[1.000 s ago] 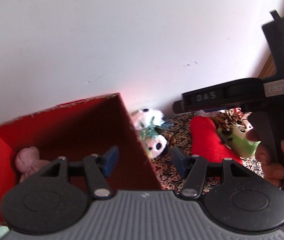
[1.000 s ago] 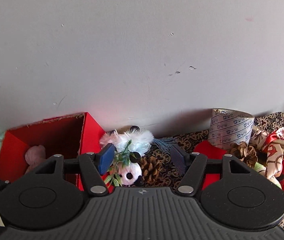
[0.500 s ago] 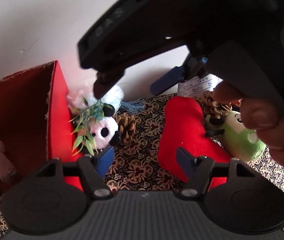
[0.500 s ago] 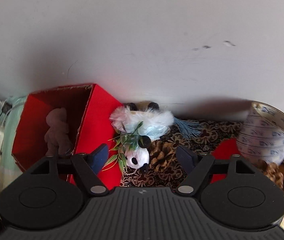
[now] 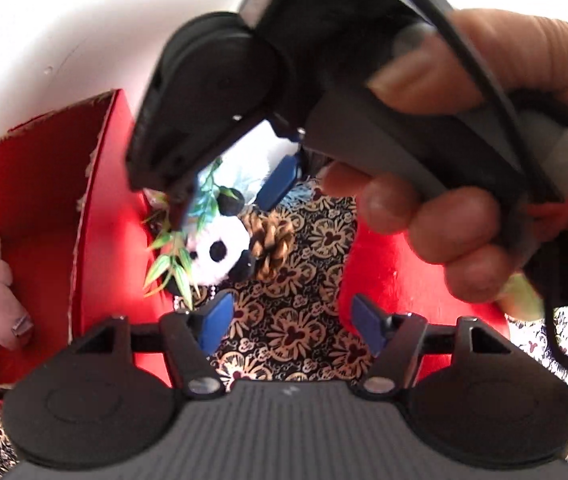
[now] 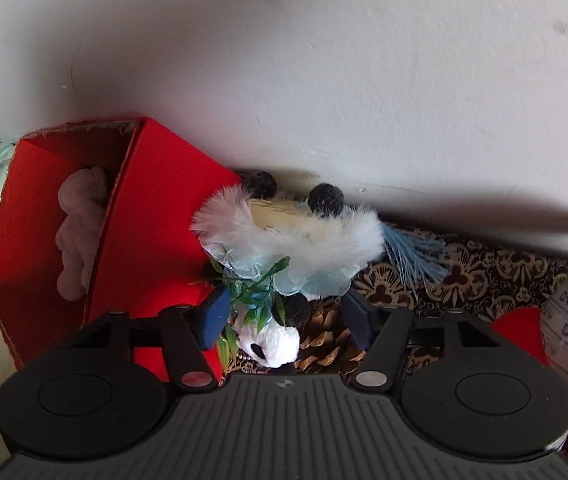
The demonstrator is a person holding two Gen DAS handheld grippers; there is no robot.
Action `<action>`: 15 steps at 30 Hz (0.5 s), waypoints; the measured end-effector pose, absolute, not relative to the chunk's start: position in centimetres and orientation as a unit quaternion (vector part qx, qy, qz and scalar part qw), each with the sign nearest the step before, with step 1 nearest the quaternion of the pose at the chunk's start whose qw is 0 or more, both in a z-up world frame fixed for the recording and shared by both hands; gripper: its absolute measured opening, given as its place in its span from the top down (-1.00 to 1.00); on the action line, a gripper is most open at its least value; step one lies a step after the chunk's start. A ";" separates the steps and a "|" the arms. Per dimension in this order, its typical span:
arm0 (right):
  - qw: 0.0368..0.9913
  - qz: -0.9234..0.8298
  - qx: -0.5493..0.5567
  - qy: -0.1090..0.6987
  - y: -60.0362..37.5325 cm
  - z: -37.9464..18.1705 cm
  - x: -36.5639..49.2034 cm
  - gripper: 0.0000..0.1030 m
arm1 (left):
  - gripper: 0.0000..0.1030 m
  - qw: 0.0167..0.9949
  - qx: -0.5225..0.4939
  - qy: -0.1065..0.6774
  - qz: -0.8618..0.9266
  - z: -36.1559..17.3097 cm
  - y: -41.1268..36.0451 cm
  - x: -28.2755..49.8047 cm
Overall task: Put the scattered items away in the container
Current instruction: 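Move the right gripper back to the pile toward the pine cone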
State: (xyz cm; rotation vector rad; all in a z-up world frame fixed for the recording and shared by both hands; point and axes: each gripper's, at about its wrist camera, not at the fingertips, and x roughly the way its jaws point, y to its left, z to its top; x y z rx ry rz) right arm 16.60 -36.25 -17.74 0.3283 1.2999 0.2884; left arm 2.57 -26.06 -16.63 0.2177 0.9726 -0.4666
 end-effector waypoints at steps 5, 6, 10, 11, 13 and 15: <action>0.778 0.139 0.177 0.587 -37.4 -16.9 14.8 0.14 | -0.40 0.843 0.099 0.471 -0.240 -16.4 -25.7 2.4; 0.780 0.138 0.179 0.584 -37.7 -16.6 14.4 0.15 | -0.41 0.841 0.097 0.473 -0.244 -16.3 -25.5 2.4; 0.786 0.118 0.157 0.586 -38.4 -16.4 12.8 0.16 | -0.50 0.832 0.086 0.481 -0.262 -16.0 -25.0 2.3; 0.791 0.113 0.163 0.579 -38.9 -15.9 12.3 0.16 | -0.51 0.833 0.085 0.479 -0.263 -15.8 -25.1 2.2; 0.802 0.102 0.178 0.561 -40.1 -14.7 11.3 0.16 | -0.51 0.834 0.082 0.477 -0.263 -15.5 -25.0 2.1; 0.811 0.092 0.194 0.543 -41.3 -13.5 10.3 0.15 | -0.51 0.835 0.079 0.476 -0.264 -15.2 -24.9 1.9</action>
